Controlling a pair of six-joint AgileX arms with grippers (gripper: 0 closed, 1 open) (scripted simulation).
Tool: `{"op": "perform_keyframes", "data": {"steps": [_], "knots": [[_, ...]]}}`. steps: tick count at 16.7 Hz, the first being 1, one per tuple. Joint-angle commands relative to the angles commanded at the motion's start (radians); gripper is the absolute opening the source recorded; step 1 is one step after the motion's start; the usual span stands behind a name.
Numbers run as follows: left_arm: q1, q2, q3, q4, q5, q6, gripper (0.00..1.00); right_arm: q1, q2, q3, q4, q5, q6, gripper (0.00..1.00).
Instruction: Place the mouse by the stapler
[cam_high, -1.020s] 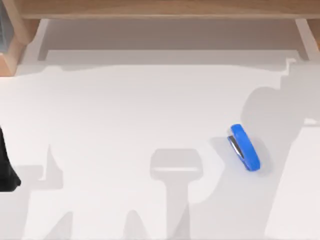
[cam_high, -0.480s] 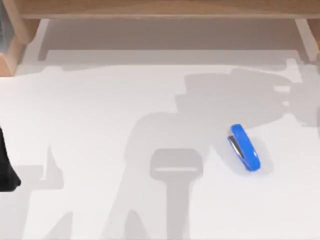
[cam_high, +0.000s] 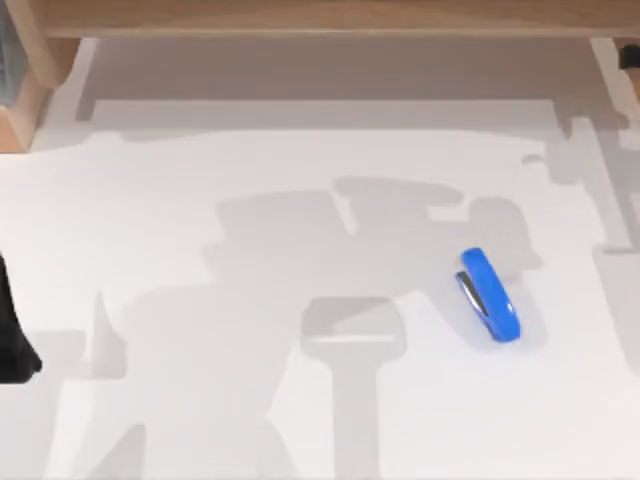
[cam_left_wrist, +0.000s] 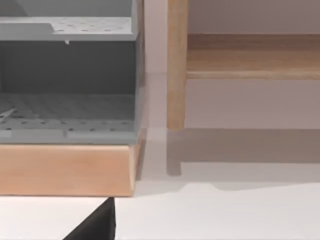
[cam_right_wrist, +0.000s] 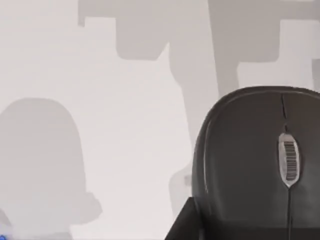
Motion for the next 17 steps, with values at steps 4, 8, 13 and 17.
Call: {"op": "perform_keyframes", "data": {"steps": [4,8,13,17], "knots": [[0.000,0.000,0.000,0.000,0.000,0.000,1.00,0.091,-0.060,-0.200,0.077,0.001,0.022,0.00],[0.000,0.000,0.000,0.000,0.000,0.000,1.00,0.146,-0.080,-0.366,0.147,0.004,0.024,0.00],[0.000,0.000,0.000,0.000,0.000,0.000,1.00,0.178,-0.071,-0.487,0.199,0.009,0.017,0.00],[0.000,0.000,0.000,0.000,0.000,0.000,1.00,0.181,-0.069,-0.497,0.203,0.009,0.016,0.00]]}}
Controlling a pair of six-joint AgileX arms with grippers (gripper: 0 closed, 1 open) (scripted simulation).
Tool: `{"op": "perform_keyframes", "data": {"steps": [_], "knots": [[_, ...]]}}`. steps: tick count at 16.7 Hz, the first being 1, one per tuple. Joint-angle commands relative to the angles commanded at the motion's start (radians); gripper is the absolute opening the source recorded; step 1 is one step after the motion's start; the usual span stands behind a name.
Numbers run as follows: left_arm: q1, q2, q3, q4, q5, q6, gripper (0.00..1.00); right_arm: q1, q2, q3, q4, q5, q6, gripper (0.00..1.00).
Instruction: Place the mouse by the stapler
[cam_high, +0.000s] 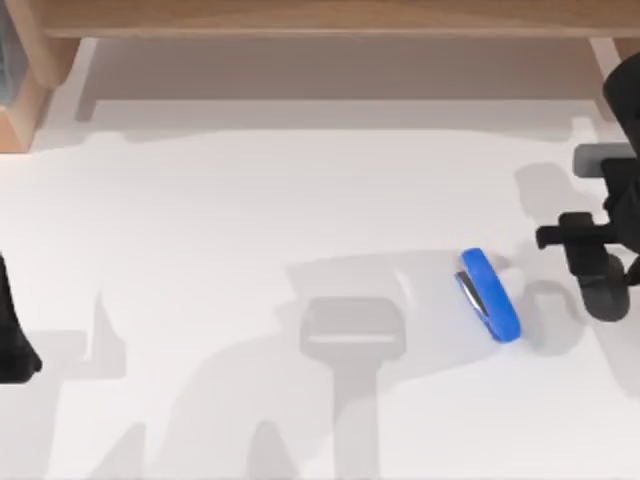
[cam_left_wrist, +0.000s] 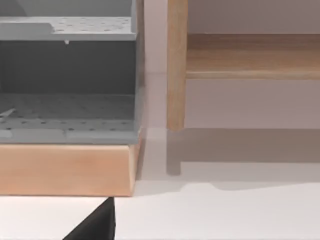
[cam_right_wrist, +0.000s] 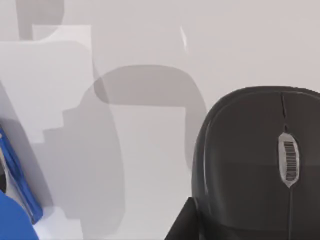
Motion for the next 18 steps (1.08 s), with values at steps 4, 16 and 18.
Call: {"op": "perform_keyframes", "data": {"steps": [4,16,18], "knots": [[0.000,0.000,0.000,0.000,0.000,0.000,1.00,-0.005,-0.002,0.002,-0.001,-0.001,0.002,0.00],[0.000,0.000,0.000,0.000,0.000,0.000,1.00,-0.001,-0.014,0.020,0.036,-0.003,0.001,0.00],[0.000,0.000,0.000,0.000,0.000,0.000,1.00,-0.001,-0.014,0.020,0.043,-0.002,0.001,0.00]]}}
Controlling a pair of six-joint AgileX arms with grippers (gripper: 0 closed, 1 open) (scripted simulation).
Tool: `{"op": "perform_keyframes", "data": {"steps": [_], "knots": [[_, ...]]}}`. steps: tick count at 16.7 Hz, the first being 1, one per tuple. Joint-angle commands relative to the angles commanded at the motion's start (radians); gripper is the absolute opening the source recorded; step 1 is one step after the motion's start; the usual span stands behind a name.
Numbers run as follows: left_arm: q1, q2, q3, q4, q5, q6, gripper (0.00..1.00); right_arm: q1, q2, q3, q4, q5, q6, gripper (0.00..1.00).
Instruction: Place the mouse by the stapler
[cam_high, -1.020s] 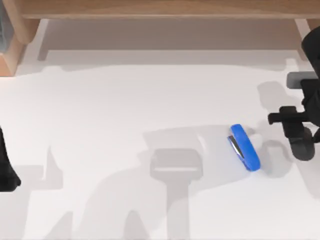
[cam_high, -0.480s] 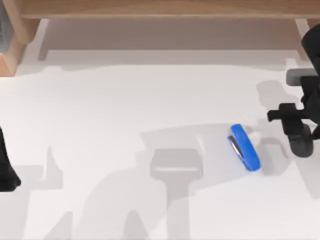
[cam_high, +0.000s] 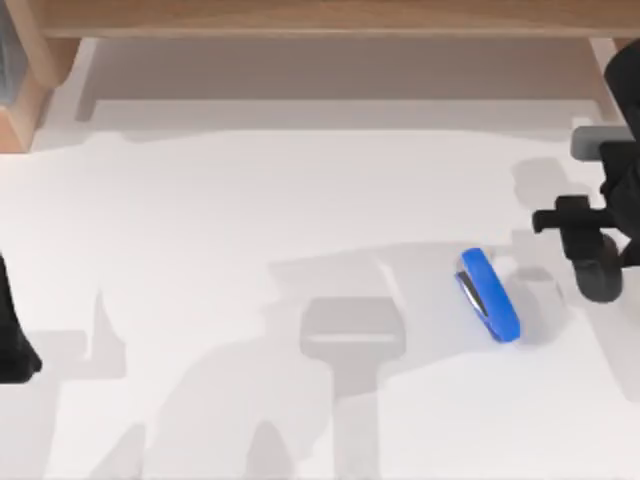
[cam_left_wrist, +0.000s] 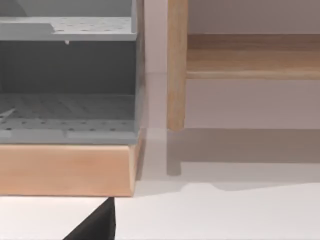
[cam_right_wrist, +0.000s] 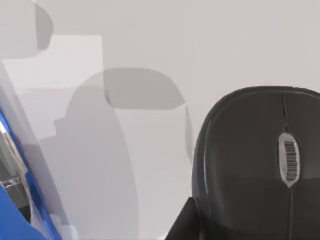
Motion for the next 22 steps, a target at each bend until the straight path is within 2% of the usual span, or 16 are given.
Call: {"op": "perform_keyframes", "data": {"steps": [14,22], "knots": [[0.000,0.000,0.000,0.000,0.000,0.000,1.00,0.001,0.043,-0.048,0.013,0.002,0.000,0.00],[0.000,0.000,0.000,0.000,0.000,0.000,1.00,0.001,0.043,-0.048,0.013,0.002,0.000,0.60]]}}
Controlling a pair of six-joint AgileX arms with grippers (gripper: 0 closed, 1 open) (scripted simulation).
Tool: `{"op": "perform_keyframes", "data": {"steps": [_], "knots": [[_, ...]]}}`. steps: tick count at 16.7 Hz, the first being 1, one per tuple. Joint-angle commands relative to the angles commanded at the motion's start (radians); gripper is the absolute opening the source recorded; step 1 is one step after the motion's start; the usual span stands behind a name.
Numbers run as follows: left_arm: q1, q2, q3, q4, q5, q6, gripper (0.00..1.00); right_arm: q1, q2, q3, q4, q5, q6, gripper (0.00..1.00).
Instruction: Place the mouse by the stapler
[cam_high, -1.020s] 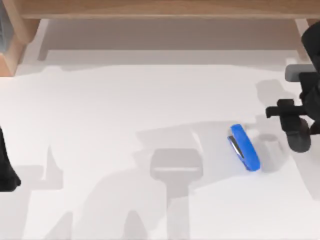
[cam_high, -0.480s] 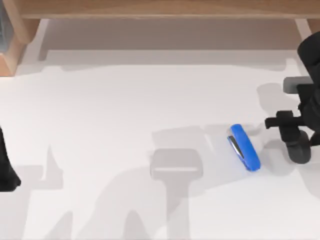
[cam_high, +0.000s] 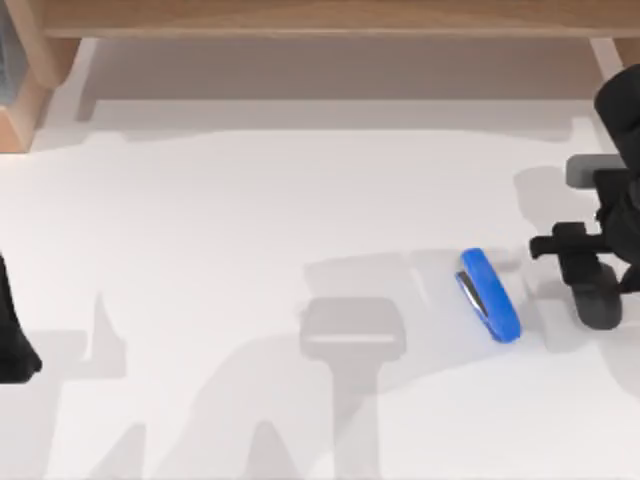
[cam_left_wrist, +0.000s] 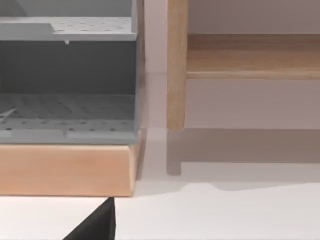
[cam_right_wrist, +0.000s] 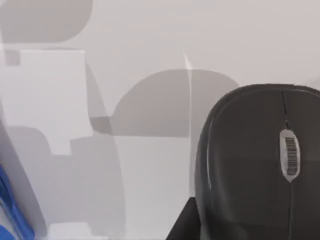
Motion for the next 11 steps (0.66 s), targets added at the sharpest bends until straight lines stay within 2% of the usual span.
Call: {"op": "perform_keyframes", "data": {"steps": [5,11], "knots": [[0.000,0.000,0.000,0.000,0.000,0.000,1.00,0.000,0.000,0.000,0.000,0.000,0.000,0.98],[0.000,0.000,0.000,0.000,0.000,0.000,1.00,0.000,0.000,0.000,0.000,0.000,0.000,1.00]]}}
